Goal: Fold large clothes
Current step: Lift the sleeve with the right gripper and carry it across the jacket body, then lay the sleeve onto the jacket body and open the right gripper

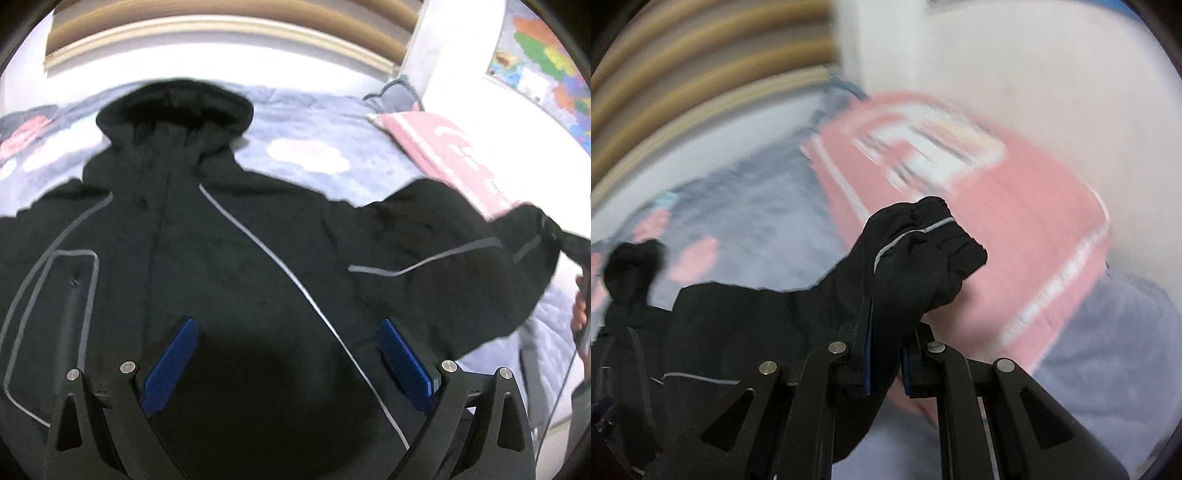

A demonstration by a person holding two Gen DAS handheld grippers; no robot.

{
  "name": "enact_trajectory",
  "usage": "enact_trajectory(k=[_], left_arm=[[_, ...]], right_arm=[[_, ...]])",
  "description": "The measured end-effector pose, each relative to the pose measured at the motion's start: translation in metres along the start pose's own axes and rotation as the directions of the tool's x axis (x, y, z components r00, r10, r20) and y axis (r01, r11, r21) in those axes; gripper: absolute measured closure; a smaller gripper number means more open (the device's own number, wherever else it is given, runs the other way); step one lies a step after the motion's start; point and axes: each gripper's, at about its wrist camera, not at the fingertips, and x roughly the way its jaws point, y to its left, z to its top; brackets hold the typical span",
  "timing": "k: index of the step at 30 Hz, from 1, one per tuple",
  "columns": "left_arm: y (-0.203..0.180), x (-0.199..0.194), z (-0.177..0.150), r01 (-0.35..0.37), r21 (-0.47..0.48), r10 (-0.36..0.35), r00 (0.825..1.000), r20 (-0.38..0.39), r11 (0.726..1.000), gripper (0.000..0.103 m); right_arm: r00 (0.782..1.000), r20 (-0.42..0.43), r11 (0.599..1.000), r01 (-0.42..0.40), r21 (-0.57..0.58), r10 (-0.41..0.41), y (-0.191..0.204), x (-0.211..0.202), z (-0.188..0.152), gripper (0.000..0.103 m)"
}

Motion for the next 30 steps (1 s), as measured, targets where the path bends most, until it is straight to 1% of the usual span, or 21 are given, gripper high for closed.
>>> enact_trajectory(k=[1,2,4,5,6,7,8,9,10,11,12,15,16,17,18,19,22,26,29,30], left_arm=[[-0.001,0.007,0.0,-0.02,0.002,0.02,1.0,-0.006,1.0,0.004],[-0.005,0.013,-0.006,-0.043,0.011,0.043,0.999,-0.013,0.999,0.004],[-0.008,0.021,-0.013,-0.057,0.048,0.058,0.998,-0.019,0.997,0.004],[-0.011,0.027,-0.018,-0.07,0.078,0.073,0.997,-0.027,0.994,0.004],[-0.011,0.033,-0.021,-0.081,0.097,0.085,0.996,-0.04,0.992,0.004],[-0.011,0.039,-0.025,-0.09,0.106,0.097,0.994,-0.056,0.99,0.004],[-0.01,0.043,-0.03,-0.098,0.11,0.105,0.993,-0.055,0.989,0.004],[-0.01,0.041,-0.031,-0.097,0.109,0.102,0.994,-0.044,0.989,0.004],[-0.011,0.041,-0.031,-0.096,0.109,0.101,0.994,-0.039,0.989,0.004],[-0.01,0.04,-0.031,-0.088,0.107,0.092,0.995,-0.038,0.99,0.004],[-0.011,0.04,-0.032,-0.083,0.104,0.087,0.995,-0.039,0.991,0.004],[-0.01,0.04,-0.033,-0.079,0.102,0.083,0.996,-0.033,0.992,0.004],[-0.011,0.04,-0.033,-0.079,0.103,0.083,0.996,-0.031,0.991,0.004],[-0.011,0.04,-0.034,-0.079,0.104,0.083,0.996,-0.029,0.991,0.004],[-0.012,0.039,-0.034,-0.078,0.103,0.082,0.996,-0.028,0.992,0.004],[-0.012,0.04,-0.034,-0.076,0.103,0.08,0.996,-0.029,0.992,0.004],[-0.011,0.04,-0.035,-0.066,0.097,0.07,0.997,-0.031,0.993,0.004],[-0.01,0.03,-0.031,-0.051,0.085,0.054,0.998,-0.029,0.995,0.004],[-0.008,0.007,-0.024,-0.038,0.082,0.037,0.999,0.018,0.996,0.004],[-0.007,-0.001,-0.021,-0.037,0.083,0.034,0.999,0.035,0.996,0.004]], right_arm=[[0.999,-0.044,0.999,0.023,0.022,-0.022,-0.011,0.012,-0.008,0.089],[0.996,-0.086,0.999,0.031,0.044,-0.027,-0.021,0.023,-0.016,0.089],[0.991,-0.131,0.997,0.02,0.075,-0.01,-0.04,0.037,-0.03,0.088],[0.99,-0.141,0.996,-0.002,0.086,0.014,-0.046,0.041,-0.035,0.083],[0.989,-0.142,0.995,-0.023,0.097,0.037,-0.052,0.039,-0.04,0.082],[0.987,-0.142,0.991,-0.051,0.124,0.069,-0.06,0.038,-0.043,0.075],[0.984,-0.141,0.983,-0.086,0.161,0.109,-0.067,0.036,-0.045,0.062],[0.981,-0.136,0.976,-0.111,0.188,0.137,-0.071,0.032,-0.047,0.055],[0.98,-0.116,0.967,-0.134,0.216,0.161,-0.077,0.028,-0.048,0.051],[0.982,-0.087,0.961,-0.144,0.237,0.169,-0.083,0.022,-0.048,0.051],[0.982,-0.08,0.959,-0.145,0.244,0.169,-0.085,0.02,-0.047,0.051],[0.976,-0.087,0.95,-0.17,0.264,0.198,-0.085,0.027,-0.044,0.051],[0.976,-0.092,0.949,-0.168,0.266,0.199,-0.083,0.031,-0.043,0.051],[0.975,-0.097,0.949,-0.169,0.266,0.2,-0.081,0.037,-0.043,0.056],[0.975,-0.1,0.95,-0.165,0.265,0.198,-0.075,0.043,-0.041,0.066],[0.978,-0.102,0.956,-0.155,0.249,0.185,-0.068,0.046,-0.04,0.089],[0.987,-0.077,0.977,-0.128,0.17,0.143,-0.041,0.038,-0.039,0.089],[0.981,-0.016,0.98,-0.195,0.029,0.196,0.012,0.004,-0.038,0.089],[0.974,0.007,0.971,-0.225,-0.079,0.226,0.057,-0.022,-0.033,0.089],[0.968,0.014,0.961,-0.245,-0.128,0.249,0.08,-0.035,-0.032,0.089]])
